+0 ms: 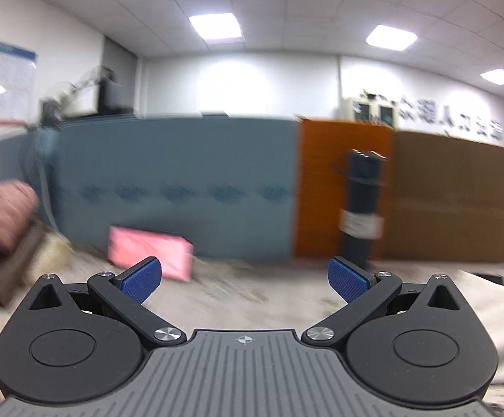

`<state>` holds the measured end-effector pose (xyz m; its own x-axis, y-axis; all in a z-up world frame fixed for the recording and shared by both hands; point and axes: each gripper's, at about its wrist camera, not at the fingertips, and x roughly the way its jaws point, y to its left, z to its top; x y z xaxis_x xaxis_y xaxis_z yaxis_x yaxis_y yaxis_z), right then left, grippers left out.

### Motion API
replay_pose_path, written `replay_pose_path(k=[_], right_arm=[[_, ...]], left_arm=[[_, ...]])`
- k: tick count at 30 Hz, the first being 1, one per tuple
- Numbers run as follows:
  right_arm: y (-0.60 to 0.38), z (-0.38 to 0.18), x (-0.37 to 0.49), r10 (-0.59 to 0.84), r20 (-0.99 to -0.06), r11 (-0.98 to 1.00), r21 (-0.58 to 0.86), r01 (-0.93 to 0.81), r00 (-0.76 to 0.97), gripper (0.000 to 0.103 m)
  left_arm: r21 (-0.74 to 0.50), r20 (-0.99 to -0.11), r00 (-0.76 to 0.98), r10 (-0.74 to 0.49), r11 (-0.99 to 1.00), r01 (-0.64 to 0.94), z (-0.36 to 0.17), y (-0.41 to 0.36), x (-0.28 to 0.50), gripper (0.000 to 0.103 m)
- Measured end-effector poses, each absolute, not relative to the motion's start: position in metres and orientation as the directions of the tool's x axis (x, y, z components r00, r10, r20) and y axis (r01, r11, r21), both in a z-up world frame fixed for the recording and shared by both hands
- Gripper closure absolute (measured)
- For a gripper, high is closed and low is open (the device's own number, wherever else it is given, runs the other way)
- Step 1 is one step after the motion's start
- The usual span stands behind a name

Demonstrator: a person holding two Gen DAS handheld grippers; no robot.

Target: Fold clothes

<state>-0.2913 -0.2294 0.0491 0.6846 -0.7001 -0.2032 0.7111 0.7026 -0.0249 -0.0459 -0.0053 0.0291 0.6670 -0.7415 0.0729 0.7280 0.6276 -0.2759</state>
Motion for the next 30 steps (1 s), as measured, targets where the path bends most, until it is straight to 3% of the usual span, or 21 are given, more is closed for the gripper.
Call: replay_pose_path(k=[6,13,24,25,27,28,29,30], right_arm=[[-0.271,0.019,-0.358,-0.767,-0.337,0.62,-0.167,0.767,0.546,0.0],[-0.312,-0.017,-0.39,-0.819,-0.426,0.548,-0.378,0.746,0.385,0.0],[-0.36,-0.018,-0.369,-0.749,-0.481,0.629,-0.301,0.717,0.455,0.0],[-0.365,-0.018,-0.367,-0.742,-0.486,0.636,-0.294,0.714,0.461,0.004],[-0.373,-0.018,-0.363,-0.729,-0.495,0.649,-0.279,0.707,0.474,0.028],[-0.378,-0.018,-0.361,-0.722,-0.499,0.656,-0.272,0.704,0.48,0.063],[-0.382,-0.018,-0.359,-0.715,-0.503,0.663,-0.264,0.701,0.486,0.085],[-0.386,-0.018,-0.357,-0.707,-0.508,0.669,-0.257,0.697,0.492,0.088]], left_arm=[[-0.298,-0.029,0.431,-0.902,0.419,0.858,0.029,-0.067,-0.085,0.0],[-0.254,-0.109,0.255,-0.961,0.274,0.927,0.025,-0.147,-0.131,0.0],[-0.215,-0.169,0.193,-0.967,0.227,0.95,0.027,-0.213,-0.16,0.0],[-0.213,-0.174,0.191,-0.966,0.226,0.951,0.027,-0.216,-0.161,0.0],[-0.208,-0.184,0.188,-0.965,0.225,0.952,0.027,-0.223,-0.163,0.0],[-0.209,-0.187,0.181,-0.965,0.219,0.953,0.027,-0.225,-0.165,0.0],[-0.212,-0.189,0.171,-0.967,0.21,0.954,0.027,-0.228,-0.166,0.0],[-0.218,-0.196,0.154,-0.968,0.196,0.956,0.026,-0.232,-0.167,0.0]])
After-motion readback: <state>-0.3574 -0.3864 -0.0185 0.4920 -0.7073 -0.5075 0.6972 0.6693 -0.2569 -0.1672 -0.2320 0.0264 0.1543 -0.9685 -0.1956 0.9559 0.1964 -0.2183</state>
